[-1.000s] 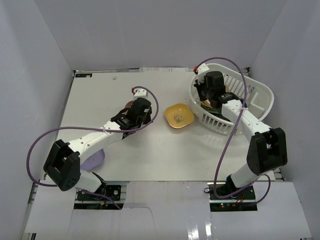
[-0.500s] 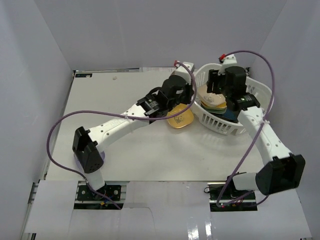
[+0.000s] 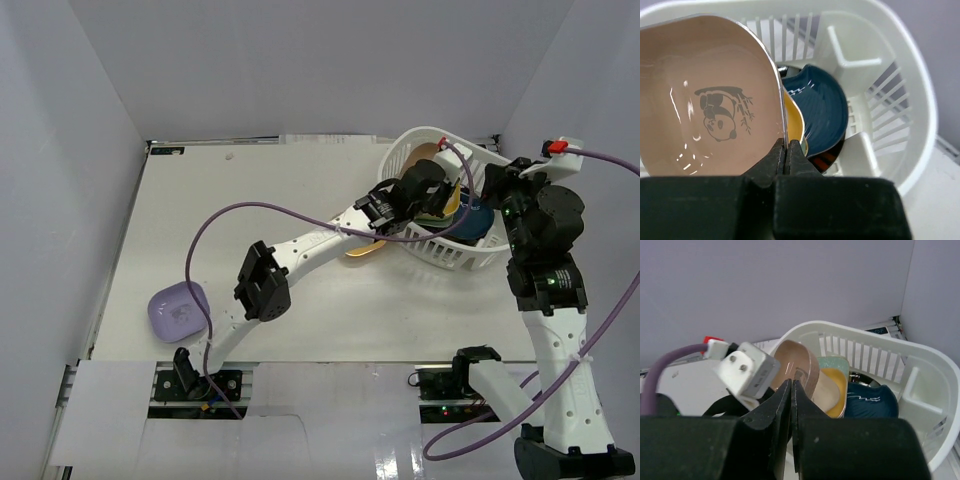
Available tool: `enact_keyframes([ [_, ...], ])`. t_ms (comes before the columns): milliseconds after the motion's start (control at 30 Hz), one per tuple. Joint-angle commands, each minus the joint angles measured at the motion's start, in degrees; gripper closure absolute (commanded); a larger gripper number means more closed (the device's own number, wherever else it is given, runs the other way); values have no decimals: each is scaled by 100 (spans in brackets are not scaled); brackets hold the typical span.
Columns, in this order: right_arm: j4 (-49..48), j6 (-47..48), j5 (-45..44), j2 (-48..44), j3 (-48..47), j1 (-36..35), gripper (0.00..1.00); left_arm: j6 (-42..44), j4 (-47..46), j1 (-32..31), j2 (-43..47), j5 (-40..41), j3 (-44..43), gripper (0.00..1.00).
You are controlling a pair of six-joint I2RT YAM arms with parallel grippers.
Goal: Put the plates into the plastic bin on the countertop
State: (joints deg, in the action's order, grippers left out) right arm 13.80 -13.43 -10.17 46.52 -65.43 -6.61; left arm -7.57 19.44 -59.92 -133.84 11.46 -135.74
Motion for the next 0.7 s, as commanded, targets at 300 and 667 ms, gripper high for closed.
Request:
enact_keyframes([
  [300,-70,-257,1683,-284,171,2,69,406,-63,209,761,672,-120,11],
  [667,-264,147,2375,821,601,-2172,55,-2333,1656,1918,5826,1518,5724,25],
])
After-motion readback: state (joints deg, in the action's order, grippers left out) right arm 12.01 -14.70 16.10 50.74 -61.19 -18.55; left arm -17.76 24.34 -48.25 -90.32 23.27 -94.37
